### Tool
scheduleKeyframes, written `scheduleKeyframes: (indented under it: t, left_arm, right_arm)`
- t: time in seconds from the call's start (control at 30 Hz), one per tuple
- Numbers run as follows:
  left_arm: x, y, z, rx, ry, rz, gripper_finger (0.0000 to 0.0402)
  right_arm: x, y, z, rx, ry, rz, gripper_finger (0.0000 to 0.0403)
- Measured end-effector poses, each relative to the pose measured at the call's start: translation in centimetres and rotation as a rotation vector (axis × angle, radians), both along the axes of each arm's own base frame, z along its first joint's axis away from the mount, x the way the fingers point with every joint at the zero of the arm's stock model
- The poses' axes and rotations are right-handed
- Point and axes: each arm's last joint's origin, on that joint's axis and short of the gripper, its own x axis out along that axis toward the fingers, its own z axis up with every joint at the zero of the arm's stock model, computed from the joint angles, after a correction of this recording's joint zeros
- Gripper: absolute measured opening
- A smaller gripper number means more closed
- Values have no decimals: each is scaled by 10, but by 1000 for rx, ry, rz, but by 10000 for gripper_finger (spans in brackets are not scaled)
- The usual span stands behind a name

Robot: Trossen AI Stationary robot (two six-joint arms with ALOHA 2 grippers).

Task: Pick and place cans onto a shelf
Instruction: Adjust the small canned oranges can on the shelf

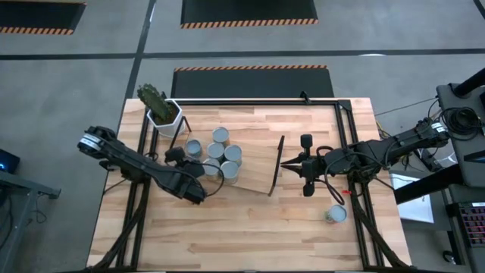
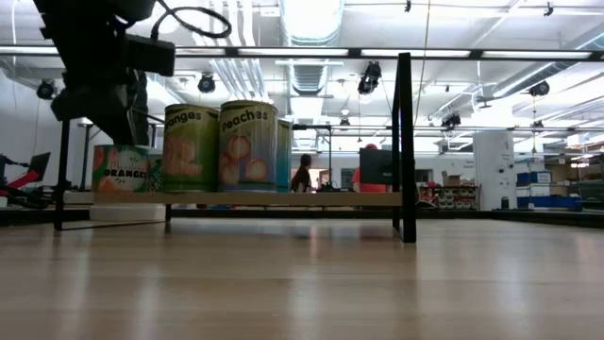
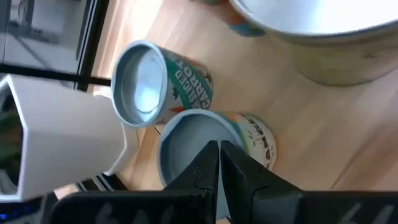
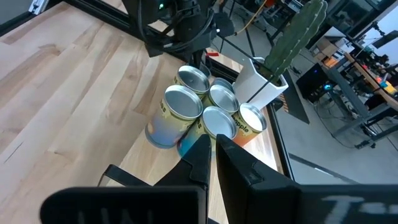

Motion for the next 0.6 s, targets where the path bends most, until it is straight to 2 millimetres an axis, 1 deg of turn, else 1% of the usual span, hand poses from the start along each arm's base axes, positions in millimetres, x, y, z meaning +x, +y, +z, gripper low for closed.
scheduleKeyframes:
  t: [0.2, 0.37, 0.43, 0.6]
  left_arm:
    - [1, -2, 15, -12, 15, -111, 0]
    - [-3, 0, 27, -22, -56, -89, 0]
    - [-4, 1, 26, -14, -80, -62, 0]
    - [-9, 3, 15, -2, -78, -13, 0]
  right_arm:
    - [0, 0, 0, 0, 0, 0, 13]
    - [0, 0, 0, 0, 0, 0, 13]
    - [0, 0, 0, -1, 0, 0, 13]
    - [0, 0, 0, 0, 0, 0, 13]
